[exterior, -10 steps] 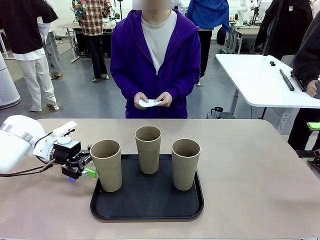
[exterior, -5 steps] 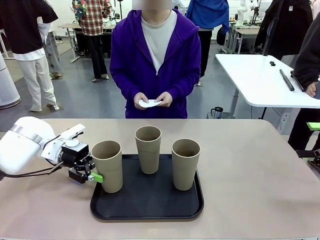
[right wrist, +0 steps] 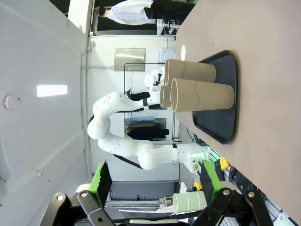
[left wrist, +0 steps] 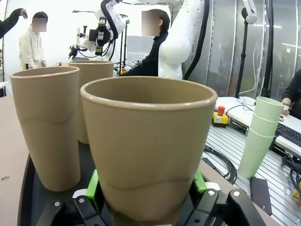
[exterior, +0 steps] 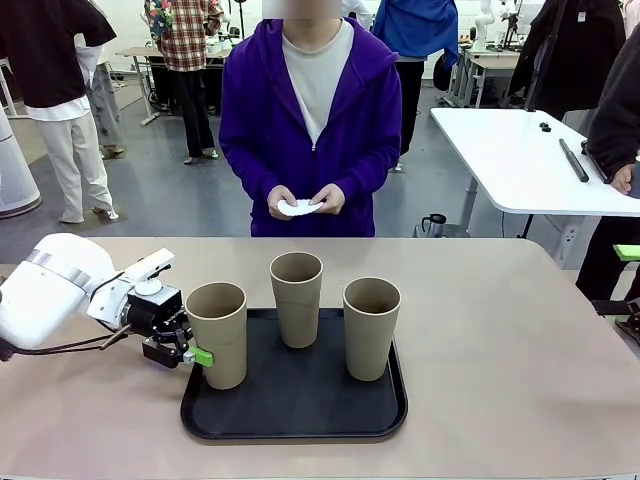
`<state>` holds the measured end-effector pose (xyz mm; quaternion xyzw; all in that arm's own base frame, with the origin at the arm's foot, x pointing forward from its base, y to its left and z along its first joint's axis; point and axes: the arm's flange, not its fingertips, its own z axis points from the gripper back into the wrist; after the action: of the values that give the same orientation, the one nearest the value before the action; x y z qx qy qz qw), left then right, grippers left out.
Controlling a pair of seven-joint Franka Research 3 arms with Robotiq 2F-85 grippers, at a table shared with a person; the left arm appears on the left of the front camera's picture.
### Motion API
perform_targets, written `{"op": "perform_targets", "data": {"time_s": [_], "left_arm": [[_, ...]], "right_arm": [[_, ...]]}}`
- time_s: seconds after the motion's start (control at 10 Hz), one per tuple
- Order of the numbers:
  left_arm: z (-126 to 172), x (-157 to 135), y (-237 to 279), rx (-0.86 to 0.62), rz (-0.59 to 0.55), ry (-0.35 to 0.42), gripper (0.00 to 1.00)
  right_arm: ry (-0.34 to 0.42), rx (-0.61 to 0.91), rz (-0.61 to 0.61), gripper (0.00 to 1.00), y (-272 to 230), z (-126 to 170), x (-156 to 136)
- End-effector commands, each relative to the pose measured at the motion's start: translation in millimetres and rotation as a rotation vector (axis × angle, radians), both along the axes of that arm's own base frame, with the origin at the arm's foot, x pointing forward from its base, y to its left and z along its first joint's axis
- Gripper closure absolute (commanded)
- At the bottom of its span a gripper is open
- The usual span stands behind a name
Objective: Place coasters on the table and set cups on them.
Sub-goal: Pick up one Reusable plastic cup and place it on a coaster set by the human.
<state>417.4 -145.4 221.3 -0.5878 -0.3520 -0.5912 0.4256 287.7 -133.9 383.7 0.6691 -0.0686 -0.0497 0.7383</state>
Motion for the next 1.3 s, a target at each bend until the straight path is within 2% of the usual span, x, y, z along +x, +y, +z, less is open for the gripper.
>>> {"op": "perform_targets", "data": {"time_s": [0.0, 0.2, 0.4, 0.6, 0.7, 0.8, 0.9, 1.0, 1.1, 1.2], "left_arm": [[2, -2, -3, -0.012, -0.009, -0.037, 1.00], [18, -8, -2, 0.033, 0.014, -0.066, 1.00], [97, -16, 1, -0.003, 0.146, -0.057, 1.00], [181, -26, 3, -0.031, 0.225, -0.078, 1.00], [209, -28, 2, -0.016, 0.238, -0.095, 1.00], [229, -25, 0, -0.016, 0.247, -0.088, 1.00], [239, -23, -1, 0.004, 0.264, -0.089, 1.00], [240, -24, -2, 0.046, 0.263, -0.056, 1.00], [245, -27, 5, -0.024, 0.229, -0.106, 1.00], [245, -27, 5, -0.024, 0.229, -0.106, 1.00]], "right_arm": [[-0.008, 0.009, -0.007, 0.00, 0, 1, 1], [-0.008, 0.009, -0.007, 0.00, 0, 1, 1], [-0.008, 0.009, -0.007, 0.00, 0, 1, 1], [-0.008, 0.009, -0.007, 0.00, 0, 1, 1], [-0.008, 0.009, -0.007, 0.00, 0, 1, 1], [-0.008, 0.009, -0.007, 0.00, 0, 1, 1], [-0.008, 0.009, -0.007, 0.00, 0, 1, 1], [-0.008, 0.009, -0.007, 0.00, 0, 1, 1], [-0.008, 0.009, -0.007, 0.00, 0, 1, 1], [-0.008, 0.009, -0.007, 0.00, 0, 1, 1]]}}
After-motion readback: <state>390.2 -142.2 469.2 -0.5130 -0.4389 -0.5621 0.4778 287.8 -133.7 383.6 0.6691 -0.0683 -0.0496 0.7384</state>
